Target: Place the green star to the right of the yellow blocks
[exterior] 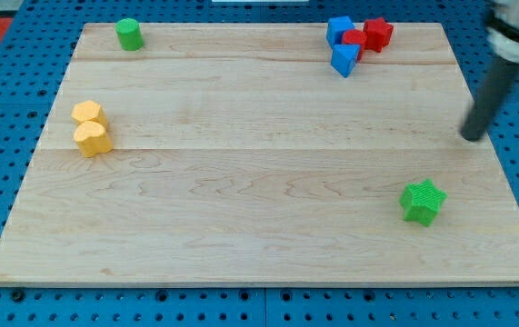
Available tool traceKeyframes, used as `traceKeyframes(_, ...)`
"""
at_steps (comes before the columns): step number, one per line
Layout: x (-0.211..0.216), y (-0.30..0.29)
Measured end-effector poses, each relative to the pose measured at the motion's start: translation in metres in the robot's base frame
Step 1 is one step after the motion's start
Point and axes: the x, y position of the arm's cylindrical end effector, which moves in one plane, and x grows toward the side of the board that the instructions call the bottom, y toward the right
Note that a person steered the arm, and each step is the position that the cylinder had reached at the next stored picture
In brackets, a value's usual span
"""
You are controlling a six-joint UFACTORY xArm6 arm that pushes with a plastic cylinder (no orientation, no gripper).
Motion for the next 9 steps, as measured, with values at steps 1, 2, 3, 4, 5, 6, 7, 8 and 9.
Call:
traceKeyframes(1, 0.070, -0.010)
traceKeyframes(2, 0.067, -0.142)
traceKeyframes(3, 0.084, -0.186)
traceKeyframes(4, 0.115, -0.155)
traceKeyframes(5, 0.131, -0.251)
traceKeyframes(6, 0.070, -0.340)
traceKeyframes(7, 0.059, -0.373)
traceKeyframes(8, 0.071, -0.352)
traceKeyframes(9, 0.048, -0.344)
